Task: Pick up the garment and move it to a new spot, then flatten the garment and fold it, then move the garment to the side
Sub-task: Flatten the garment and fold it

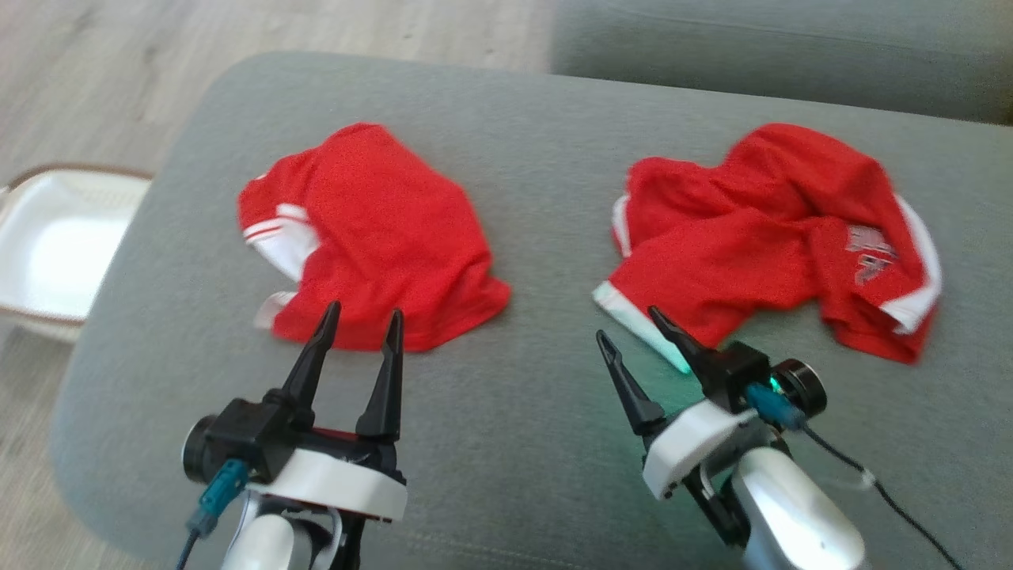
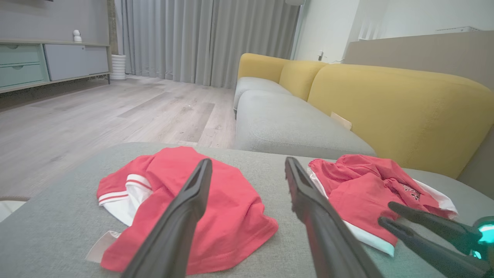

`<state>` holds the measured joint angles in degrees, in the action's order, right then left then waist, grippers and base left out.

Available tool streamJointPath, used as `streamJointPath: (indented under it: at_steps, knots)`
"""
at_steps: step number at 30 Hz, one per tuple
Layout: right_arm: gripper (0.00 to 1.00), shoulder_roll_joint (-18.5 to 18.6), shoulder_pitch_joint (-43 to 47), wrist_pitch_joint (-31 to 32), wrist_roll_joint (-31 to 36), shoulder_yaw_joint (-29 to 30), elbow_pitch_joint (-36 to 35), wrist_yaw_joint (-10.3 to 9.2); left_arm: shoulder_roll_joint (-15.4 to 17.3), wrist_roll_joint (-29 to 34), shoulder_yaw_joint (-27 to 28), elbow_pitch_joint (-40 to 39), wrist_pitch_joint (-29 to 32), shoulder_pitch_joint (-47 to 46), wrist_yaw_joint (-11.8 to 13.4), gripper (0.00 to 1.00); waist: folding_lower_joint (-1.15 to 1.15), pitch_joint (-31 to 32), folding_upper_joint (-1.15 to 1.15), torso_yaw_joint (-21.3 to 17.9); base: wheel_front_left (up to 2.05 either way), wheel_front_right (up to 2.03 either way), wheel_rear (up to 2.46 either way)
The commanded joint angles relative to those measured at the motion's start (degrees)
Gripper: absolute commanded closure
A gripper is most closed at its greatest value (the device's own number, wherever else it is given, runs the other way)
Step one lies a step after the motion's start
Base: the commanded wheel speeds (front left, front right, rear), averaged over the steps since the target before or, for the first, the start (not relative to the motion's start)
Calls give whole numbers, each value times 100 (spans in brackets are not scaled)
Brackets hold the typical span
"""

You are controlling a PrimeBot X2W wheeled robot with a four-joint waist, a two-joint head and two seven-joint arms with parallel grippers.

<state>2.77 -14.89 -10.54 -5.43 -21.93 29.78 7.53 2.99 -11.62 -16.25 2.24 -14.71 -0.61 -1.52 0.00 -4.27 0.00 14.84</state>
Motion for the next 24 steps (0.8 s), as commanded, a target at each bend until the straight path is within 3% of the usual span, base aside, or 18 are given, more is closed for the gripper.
streamJointPath:
  at_steps: [1, 10, 18, 24]
  knots:
    - [0, 10, -332, 72, 8, -148, 46, -4, -11, -47, 137, -159, -29, -306, 27, 0, 0, -100, 0, 266, 0, 0, 0]
    - [0, 10, -1150, 323, 566, 301, 1479, -4, -11, -141, -45, -116, -29, -368, 33, 0, 0, -300, 0, 747, 0, 0, 0]
    - [0, 10, -1517, 344, 938, 745, 2104, -4, -11, -225, -177, -144, -29, -455, 82, 0, 0, -498, 0, 916, 0, 0, 0]
    - [0, 10, -1675, 448, 828, 727, 2429, -4, -11, -259, -212, -134, -29, -505, 116, 0, 0, -600, 0, 937, 0, 0, 0]
